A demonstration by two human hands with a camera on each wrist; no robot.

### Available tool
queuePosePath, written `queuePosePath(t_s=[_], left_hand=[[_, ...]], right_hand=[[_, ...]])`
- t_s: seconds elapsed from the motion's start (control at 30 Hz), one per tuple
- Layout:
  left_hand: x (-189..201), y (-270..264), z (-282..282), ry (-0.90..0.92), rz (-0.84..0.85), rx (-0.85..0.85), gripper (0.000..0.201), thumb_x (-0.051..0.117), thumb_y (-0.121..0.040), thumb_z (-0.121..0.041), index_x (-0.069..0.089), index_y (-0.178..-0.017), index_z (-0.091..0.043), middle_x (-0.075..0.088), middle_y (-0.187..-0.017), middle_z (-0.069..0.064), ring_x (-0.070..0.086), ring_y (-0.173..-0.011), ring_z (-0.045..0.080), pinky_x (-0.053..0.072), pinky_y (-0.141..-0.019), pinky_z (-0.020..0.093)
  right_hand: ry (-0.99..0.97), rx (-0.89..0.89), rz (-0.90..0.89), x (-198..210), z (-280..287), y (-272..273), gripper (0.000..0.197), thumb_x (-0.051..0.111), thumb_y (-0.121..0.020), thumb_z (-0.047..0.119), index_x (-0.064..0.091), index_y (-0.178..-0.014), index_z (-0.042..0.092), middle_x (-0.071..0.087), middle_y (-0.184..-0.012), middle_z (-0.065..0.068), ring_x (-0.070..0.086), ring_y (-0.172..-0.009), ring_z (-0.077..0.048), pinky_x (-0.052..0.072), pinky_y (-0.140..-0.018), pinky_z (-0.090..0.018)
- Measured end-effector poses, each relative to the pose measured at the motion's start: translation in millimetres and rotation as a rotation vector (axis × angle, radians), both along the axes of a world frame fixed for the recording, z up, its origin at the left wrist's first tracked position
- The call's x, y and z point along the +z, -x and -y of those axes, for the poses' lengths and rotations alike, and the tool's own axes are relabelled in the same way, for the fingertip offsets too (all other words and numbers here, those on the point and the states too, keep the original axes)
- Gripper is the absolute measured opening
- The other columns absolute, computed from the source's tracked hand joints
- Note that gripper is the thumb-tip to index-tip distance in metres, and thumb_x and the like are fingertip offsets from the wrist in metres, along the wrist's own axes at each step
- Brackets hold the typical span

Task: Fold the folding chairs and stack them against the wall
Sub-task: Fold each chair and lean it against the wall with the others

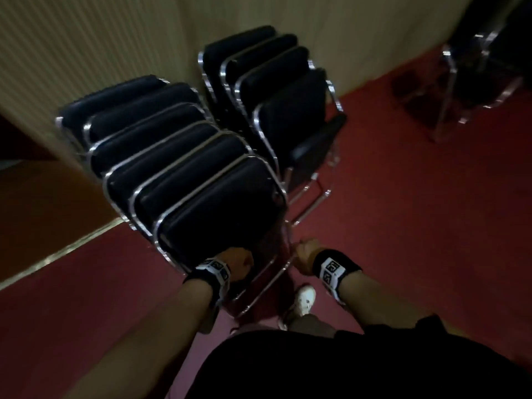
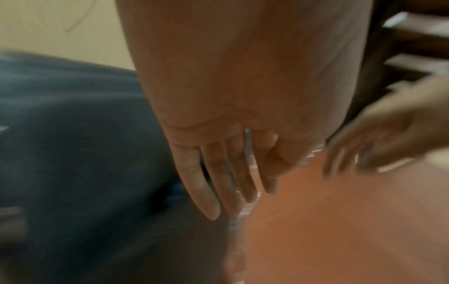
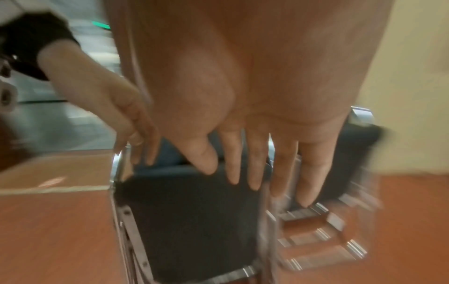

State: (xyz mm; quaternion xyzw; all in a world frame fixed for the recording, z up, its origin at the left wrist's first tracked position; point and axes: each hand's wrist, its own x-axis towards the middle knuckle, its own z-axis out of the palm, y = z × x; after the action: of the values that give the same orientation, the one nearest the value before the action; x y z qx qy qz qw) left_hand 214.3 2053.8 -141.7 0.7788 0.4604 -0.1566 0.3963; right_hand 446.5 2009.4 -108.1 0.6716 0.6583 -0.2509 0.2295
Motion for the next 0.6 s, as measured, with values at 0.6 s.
queuePosePath(t_s=[0.6], left_hand=[[102,-419,271,-0.137,0.294,-0.584,0.03,0.051,-0.092,-0.014,0.077,-0.102,-0.022,0.075,-0.11,-0.002,0.068,-0.102,0.021,0.052,-0.088,0.028]], right_hand=[[0.047,-0.786,-0.008,72,406,-291,0.04,0.042,-0.1,0.027,0.053,-0.137,0.015,0.059,-0.133,-0.013,0.06,-0.114,-0.033,0.053,-0.095,-0.043]])
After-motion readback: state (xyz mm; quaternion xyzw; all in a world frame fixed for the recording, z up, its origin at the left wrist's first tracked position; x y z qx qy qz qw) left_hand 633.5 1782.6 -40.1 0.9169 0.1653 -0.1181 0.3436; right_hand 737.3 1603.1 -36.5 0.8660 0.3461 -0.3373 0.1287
